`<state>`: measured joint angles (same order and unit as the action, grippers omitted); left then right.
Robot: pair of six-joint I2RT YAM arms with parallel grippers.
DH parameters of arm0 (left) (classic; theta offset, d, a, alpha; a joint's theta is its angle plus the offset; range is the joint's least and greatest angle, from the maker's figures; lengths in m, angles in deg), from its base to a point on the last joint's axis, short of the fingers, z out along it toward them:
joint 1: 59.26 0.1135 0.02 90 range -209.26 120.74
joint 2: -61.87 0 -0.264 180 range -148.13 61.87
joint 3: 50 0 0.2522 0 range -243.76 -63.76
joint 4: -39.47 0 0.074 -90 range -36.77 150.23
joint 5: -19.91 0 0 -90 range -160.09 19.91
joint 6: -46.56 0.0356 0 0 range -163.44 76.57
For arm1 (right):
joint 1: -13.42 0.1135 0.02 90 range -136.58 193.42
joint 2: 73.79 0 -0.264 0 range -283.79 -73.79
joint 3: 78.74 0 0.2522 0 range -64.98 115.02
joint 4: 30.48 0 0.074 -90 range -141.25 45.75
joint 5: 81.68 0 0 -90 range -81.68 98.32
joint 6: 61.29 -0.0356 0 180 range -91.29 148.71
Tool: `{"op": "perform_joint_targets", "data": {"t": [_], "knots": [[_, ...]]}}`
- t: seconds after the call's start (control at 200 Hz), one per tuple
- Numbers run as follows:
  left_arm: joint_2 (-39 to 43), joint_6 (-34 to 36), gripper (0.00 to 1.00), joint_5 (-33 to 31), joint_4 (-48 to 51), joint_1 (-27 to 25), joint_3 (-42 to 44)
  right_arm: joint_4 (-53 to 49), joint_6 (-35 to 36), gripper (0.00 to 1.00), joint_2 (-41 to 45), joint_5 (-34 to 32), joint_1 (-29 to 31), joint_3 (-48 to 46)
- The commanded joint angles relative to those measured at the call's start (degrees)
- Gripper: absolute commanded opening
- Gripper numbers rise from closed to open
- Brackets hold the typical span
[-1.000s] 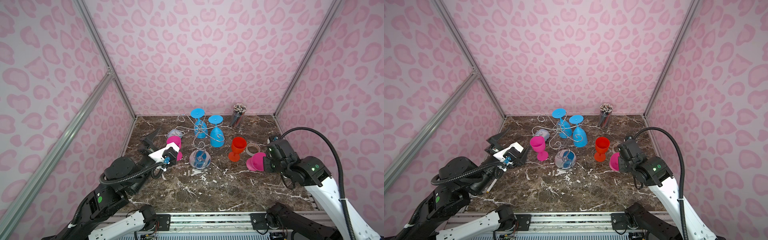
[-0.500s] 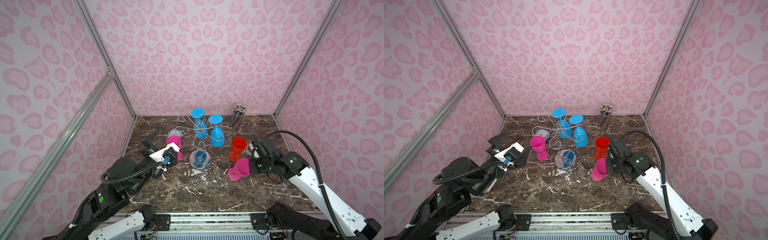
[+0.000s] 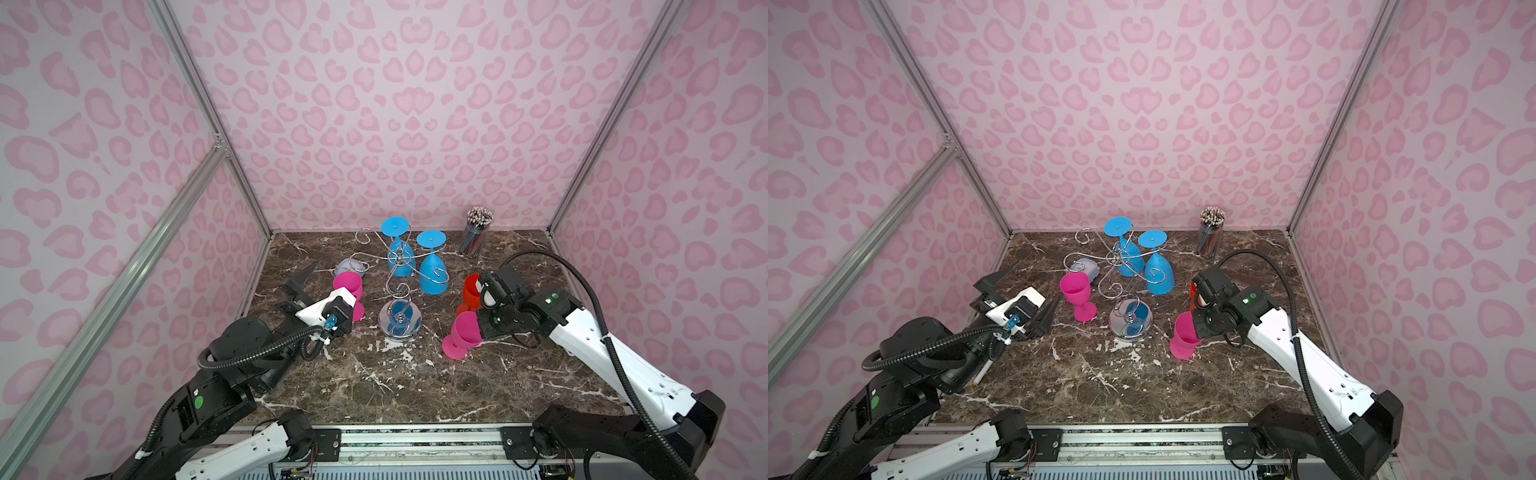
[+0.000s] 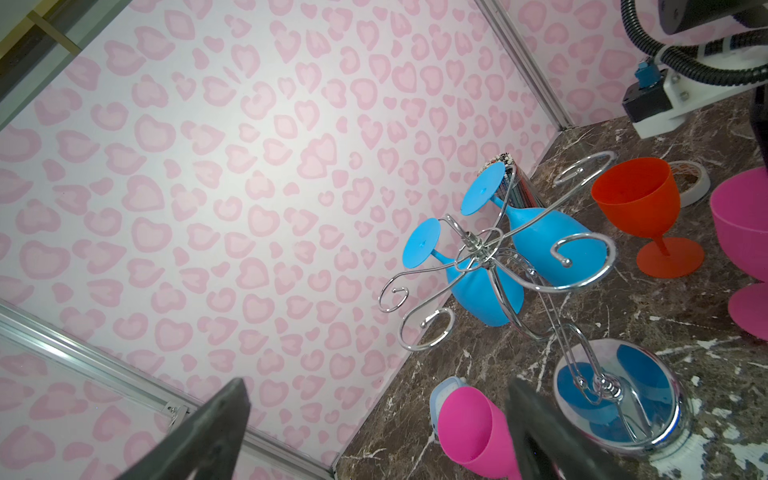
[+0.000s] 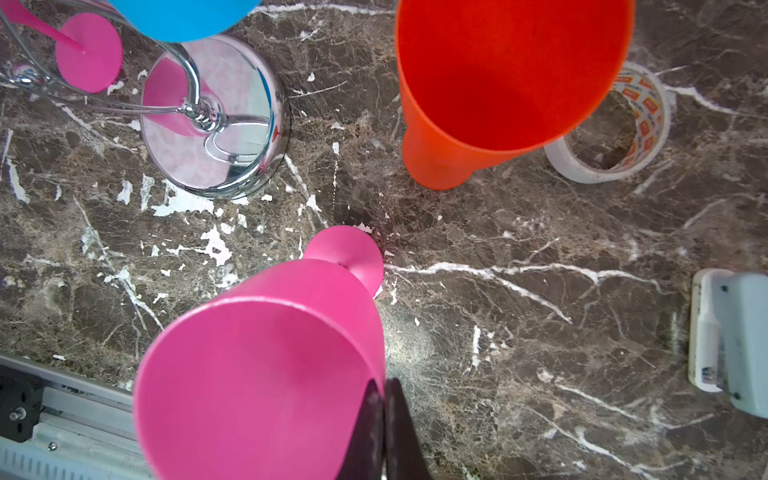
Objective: Take the wine glass off the wine glass rack
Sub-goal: 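Lower the magenta glass upright onto the table beside the orange glass, then open the right gripper and lift it away from the magenta glass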
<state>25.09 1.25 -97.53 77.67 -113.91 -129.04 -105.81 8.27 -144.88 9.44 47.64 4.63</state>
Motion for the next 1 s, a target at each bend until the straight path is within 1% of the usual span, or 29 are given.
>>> {"op": "perform_joint_targets", "data": {"t": [0.0, 0.205, 0.39, 0.605, 0.92, 1.0], "knots": [[0.1, -0.8, 0.97, -0.3, -0.1, 0.1, 0.1, 0.4, 1.6, 0.00, -1.7, 0.4, 0.3, 1.0], [0.2, -1.4, 0.97, 0.0, 0.4, 0.0, -0.1, 0.6, 3.0, 0.00, -4.1, 0.3, 0.7, 2.2], [0.3, -1.9, 0.97, -0.1, 1.0, 0.0, -0.1, -1.2, 4.1, 0.00, -6.5, -2.1, 1.5, 3.6], [-0.1, -2.2, 0.97, 0.1, 1.1, 0.0, -0.3, -3.7, 4.8, 0.00, -9.9, -1.6, 1.7, 5.2], [-0.7, -2.0, 0.97, 0.3, 1.2, 0.0, -0.5, -2.2, 4.5, 0.00, -9.9, -0.9, 1.8, 4.3], [-0.7, -2.2, 0.97, 0.3, 1.2, 0.0, -0.4, -2.2, 4.5, 0.08, -9.9, -0.9, 1.8, 4.2]]}}
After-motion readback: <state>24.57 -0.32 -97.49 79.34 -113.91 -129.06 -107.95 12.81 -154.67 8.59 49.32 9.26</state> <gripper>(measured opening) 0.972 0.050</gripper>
